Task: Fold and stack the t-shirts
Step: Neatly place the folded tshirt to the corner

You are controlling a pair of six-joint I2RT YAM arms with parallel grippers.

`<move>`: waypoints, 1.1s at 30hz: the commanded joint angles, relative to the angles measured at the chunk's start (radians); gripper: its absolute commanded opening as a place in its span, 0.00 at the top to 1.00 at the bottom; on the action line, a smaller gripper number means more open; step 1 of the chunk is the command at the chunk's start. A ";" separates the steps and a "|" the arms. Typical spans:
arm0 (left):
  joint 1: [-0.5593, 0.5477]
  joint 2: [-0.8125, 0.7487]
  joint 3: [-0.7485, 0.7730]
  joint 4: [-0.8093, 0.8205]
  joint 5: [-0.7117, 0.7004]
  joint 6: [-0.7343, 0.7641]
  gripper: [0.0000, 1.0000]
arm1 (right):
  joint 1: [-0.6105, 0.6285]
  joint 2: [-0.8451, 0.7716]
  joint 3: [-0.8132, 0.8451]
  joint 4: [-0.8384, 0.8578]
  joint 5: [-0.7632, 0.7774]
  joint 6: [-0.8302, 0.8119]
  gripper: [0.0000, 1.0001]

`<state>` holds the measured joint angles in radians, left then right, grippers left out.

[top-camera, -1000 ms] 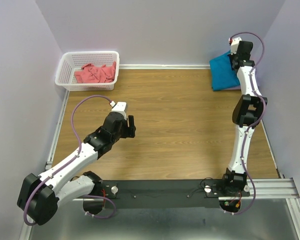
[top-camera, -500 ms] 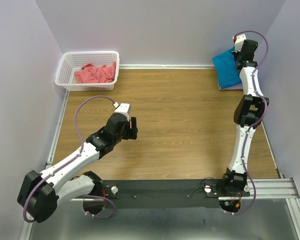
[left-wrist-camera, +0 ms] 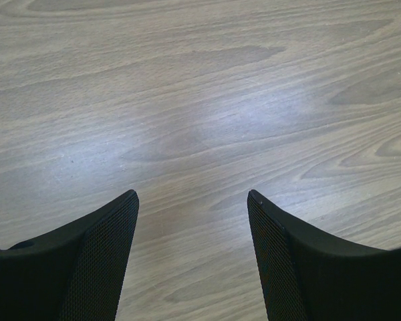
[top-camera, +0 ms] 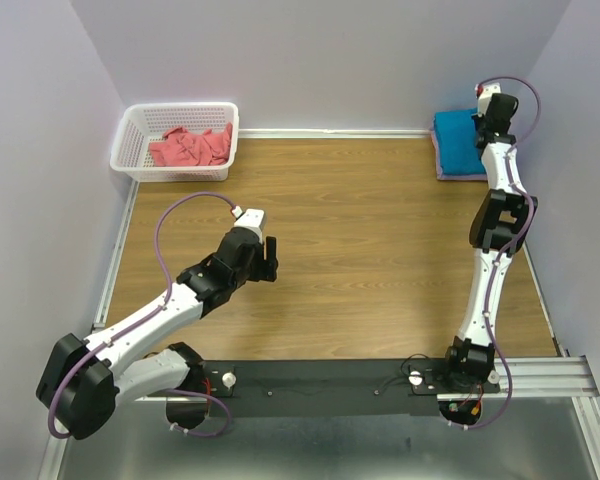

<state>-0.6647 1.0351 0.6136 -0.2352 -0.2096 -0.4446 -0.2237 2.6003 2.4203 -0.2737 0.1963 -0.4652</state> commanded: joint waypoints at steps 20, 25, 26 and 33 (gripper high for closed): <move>-0.036 -0.006 -0.002 -0.021 -0.060 -0.028 0.26 | -0.031 -0.098 -0.096 0.099 0.397 0.195 0.22; -0.036 -0.047 0.000 -0.019 -0.083 -0.032 0.26 | -0.028 -0.348 -0.321 0.099 0.281 0.302 0.16; -0.036 -0.056 0.002 -0.021 -0.088 -0.034 0.26 | -0.028 -0.388 -0.367 0.099 0.269 0.351 0.14; -0.036 -0.181 0.049 -0.065 -0.206 -0.052 0.25 | -0.028 -0.790 -0.728 0.061 0.123 0.514 0.00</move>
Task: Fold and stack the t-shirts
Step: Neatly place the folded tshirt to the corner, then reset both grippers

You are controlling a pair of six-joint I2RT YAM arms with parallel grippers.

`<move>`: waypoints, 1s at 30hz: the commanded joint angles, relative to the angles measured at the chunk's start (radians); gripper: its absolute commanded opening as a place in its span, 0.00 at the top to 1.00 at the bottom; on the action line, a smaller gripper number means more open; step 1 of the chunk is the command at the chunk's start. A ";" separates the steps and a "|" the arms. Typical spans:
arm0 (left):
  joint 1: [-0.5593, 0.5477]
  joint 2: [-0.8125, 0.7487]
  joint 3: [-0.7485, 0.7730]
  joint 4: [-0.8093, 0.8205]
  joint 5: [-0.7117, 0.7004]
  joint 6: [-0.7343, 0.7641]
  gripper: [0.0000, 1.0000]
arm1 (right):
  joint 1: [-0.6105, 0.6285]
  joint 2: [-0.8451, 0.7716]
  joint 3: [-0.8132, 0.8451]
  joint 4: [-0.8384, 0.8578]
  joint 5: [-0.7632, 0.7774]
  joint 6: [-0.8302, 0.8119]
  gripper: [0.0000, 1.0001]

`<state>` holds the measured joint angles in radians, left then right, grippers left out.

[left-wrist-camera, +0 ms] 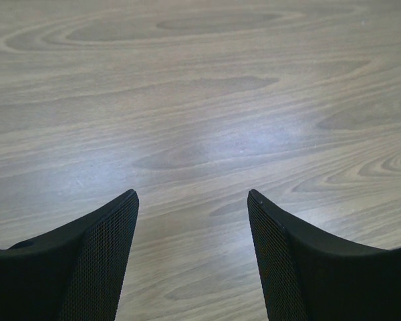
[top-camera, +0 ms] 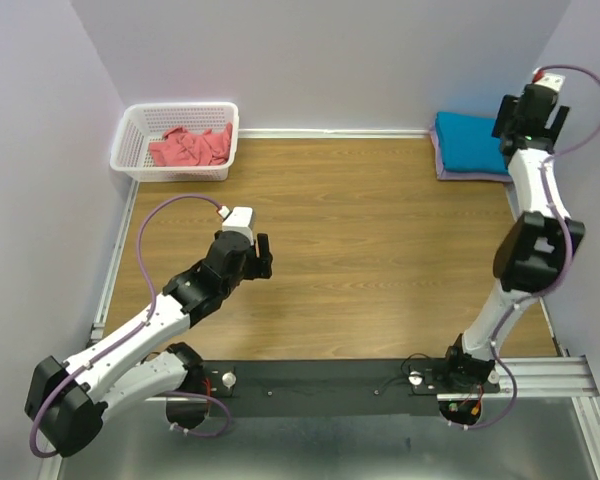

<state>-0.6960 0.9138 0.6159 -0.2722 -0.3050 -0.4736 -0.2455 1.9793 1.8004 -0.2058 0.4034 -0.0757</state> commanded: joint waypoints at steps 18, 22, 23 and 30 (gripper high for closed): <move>-0.002 -0.369 0.304 -0.263 -0.729 -0.053 0.18 | 0.196 -1.161 -0.643 -0.104 0.048 0.216 0.00; -0.002 -0.472 0.288 -0.266 -0.769 -0.045 0.12 | 0.230 -1.356 -0.795 -0.133 0.000 0.209 0.00; -0.002 -0.487 0.271 -0.265 -0.775 -0.043 0.11 | 0.230 -1.442 -0.832 -0.138 -0.017 0.194 0.00; -0.002 -0.619 0.133 -0.164 -0.793 -0.028 0.03 | 0.230 -1.580 -1.036 -0.178 -0.060 0.186 0.00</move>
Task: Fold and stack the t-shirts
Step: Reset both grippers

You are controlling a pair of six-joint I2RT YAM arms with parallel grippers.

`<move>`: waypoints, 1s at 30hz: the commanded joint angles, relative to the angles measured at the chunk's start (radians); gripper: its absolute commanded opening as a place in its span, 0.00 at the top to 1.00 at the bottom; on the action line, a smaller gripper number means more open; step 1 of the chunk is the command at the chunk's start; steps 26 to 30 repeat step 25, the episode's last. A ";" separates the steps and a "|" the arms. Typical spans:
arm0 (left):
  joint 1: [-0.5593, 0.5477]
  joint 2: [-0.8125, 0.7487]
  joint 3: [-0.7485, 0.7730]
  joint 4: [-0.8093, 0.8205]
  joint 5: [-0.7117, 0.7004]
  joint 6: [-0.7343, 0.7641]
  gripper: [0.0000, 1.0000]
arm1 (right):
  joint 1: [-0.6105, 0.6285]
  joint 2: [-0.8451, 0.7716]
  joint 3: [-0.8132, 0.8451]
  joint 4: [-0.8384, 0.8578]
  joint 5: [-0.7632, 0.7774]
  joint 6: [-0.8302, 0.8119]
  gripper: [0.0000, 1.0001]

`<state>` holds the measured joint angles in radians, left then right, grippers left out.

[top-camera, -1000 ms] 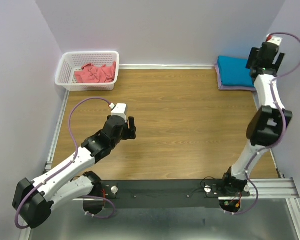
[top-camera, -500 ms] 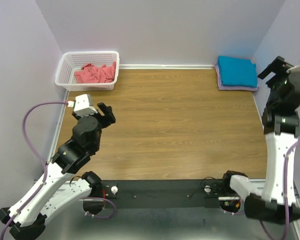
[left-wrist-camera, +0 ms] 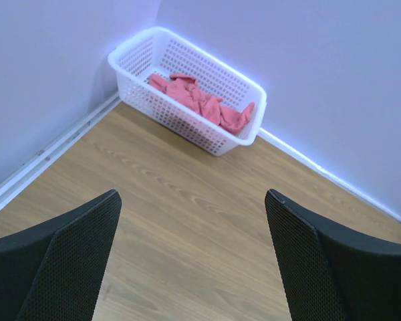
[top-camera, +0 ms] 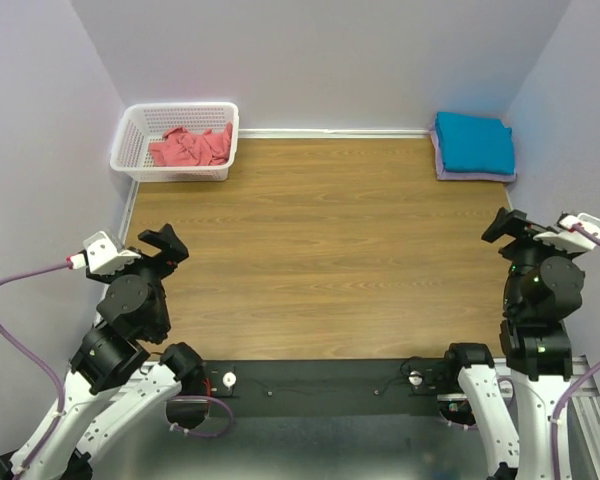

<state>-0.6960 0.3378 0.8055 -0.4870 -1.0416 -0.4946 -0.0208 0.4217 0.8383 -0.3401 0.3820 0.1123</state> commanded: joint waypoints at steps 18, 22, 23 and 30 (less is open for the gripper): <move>-0.003 -0.135 -0.183 0.153 0.014 -0.030 0.02 | 0.005 -0.106 -0.153 -0.054 -0.077 0.018 0.00; -0.002 -0.137 -0.192 0.163 0.028 -0.035 0.02 | 0.007 -0.109 -0.150 -0.063 -0.089 0.021 0.00; -0.003 -0.135 -0.195 0.168 0.032 -0.033 0.02 | 0.010 -0.109 -0.148 -0.063 -0.094 0.018 0.00; -0.002 -0.131 -0.198 0.171 0.044 -0.036 0.02 | 0.015 -0.107 -0.142 -0.065 -0.098 0.016 0.00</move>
